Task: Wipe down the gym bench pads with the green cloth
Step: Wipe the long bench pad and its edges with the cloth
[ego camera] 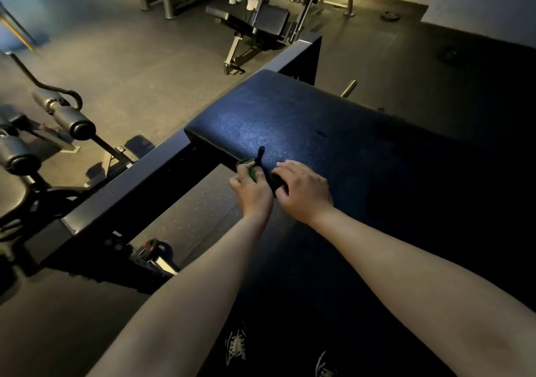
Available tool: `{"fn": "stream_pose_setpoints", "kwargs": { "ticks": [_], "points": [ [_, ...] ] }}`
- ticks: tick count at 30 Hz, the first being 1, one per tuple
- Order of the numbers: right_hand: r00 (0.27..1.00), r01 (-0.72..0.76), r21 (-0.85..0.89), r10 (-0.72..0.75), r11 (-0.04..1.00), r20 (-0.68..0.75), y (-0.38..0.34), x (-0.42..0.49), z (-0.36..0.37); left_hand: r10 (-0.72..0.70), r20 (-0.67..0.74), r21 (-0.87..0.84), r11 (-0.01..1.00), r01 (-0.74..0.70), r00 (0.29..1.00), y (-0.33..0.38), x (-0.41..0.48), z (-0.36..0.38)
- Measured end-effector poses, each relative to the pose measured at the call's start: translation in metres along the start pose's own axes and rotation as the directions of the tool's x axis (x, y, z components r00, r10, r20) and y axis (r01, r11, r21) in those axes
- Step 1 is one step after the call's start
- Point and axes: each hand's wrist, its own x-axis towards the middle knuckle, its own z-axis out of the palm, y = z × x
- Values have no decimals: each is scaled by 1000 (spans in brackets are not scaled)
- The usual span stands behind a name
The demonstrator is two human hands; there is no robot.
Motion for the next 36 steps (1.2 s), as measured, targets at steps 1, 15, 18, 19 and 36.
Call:
{"fn": "stream_pose_setpoints", "kwargs": {
  "ticks": [1, 15, 18, 19, 36],
  "points": [
    [1000, 0, 18, 0, 1000, 26, 4, -2, -2, 28, 31, 14, 1000, -28, 999, -3, -10, 3],
    [998, -62, -79, 63, 995, 10, 13, -25, -23, 319, 13, 164, 934, -317, 948, 20, 11, -44],
    [997, -76, -60, 75, 995, -22, 14, -25, -21, 263, 49, 240, 933, -267, 964, 25, 41, -33],
    [996, -88, -54, 86, 995, -33, 15, -24, -20, 262, 74, 267, 924, -273, 962, 24, 43, -24],
    [996, 65, -236, -77, 970, -43, 47, -64, -53, 660, 277, 190, 675, -713, 699, -28, -86, 1]
  ]
}}
